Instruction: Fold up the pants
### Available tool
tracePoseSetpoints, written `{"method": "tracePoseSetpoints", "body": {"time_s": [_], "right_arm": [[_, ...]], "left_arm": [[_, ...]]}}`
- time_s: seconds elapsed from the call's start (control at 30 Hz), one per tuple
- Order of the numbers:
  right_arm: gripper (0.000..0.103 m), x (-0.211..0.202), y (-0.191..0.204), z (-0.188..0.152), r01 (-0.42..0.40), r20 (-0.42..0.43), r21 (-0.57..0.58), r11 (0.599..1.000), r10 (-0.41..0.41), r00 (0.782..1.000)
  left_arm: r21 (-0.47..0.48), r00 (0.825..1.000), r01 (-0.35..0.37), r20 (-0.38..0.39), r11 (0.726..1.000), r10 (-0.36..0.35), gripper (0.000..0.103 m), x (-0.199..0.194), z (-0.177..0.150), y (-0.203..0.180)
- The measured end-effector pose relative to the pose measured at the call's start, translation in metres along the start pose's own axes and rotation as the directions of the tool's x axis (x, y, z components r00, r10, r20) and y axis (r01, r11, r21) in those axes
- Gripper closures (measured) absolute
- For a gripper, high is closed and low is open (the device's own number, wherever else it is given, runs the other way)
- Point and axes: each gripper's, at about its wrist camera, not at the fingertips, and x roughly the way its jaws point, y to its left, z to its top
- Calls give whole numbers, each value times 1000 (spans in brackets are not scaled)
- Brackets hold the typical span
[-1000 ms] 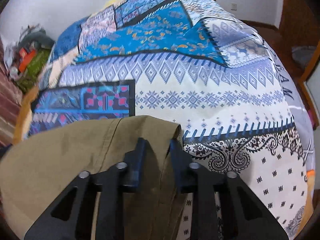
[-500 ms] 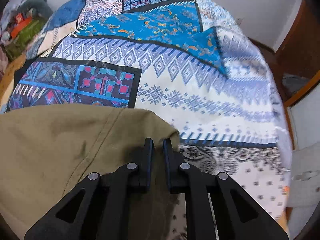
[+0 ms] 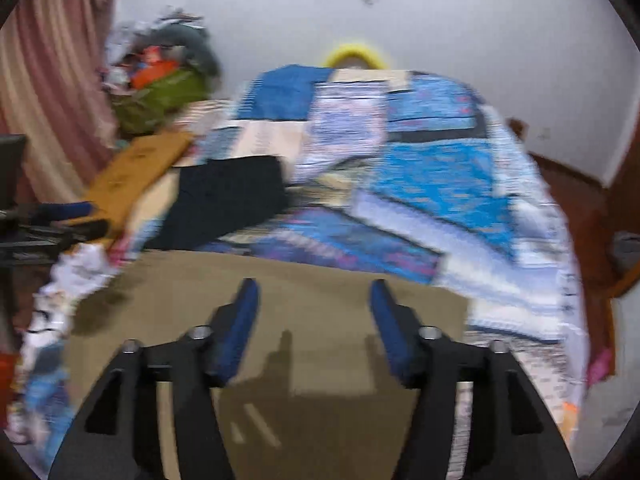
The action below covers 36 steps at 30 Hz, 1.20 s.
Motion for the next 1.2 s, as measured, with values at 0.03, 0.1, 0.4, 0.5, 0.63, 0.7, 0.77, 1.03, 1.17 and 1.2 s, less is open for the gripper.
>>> {"method": "tracePoseSetpoints", "body": {"time_s": [0.03, 0.1, 0.4, 0.5, 0.63, 0.7, 0.77, 1.03, 1.17, 1.2], "right_arm": [[40, 7, 1, 2, -22, -14, 4, 1000, 22, 1000], [40, 23, 11, 0, -67, -66, 17, 998, 68, 995], [32, 61, 24, -38, -55, -273, -35, 998, 43, 961], [32, 49, 17, -44, -50, -267, -5, 999, 47, 963], [31, 31, 9, -67, -2, -255, 1, 1000, 2, 967], [28, 20, 5, -74, 8, -243, 17, 1000, -3, 970], [28, 10, -2, -84, 26, -229, 44, 999, -15, 973], [24, -25, -16, -123, 98, -185, 118, 988, -75, 980], [20, -36, -19, -136, 126, -176, 145, 981, -100, 979], [20, -38, -19, -136, 131, -177, 147, 980, -104, 979]], "left_arm": [[11, 1000, 4, -17, 1000, -4, 11, 4, -1, -4], [40, 999, -8, -51, 999, 10, 11, 12, -4, -11], [190, 981, -48, -178, 981, 83, 10, 52, -47, -38], [200, 983, -64, -158, 978, 97, 10, 45, -53, -39], [209, 983, -78, -147, 975, 110, 10, 35, -63, -36], [224, 982, -92, -142, 970, 126, 10, 31, -68, -35], [234, 981, -105, -137, 967, 140, 10, 27, -73, -34], [206, 982, -150, -83, 967, 170, 10, 6, -92, -22], [153, 984, -155, -60, 976, 166, 10, -3, -100, -14], [143, 985, -156, -54, 977, 165, 11, -6, -101, -12]]}}
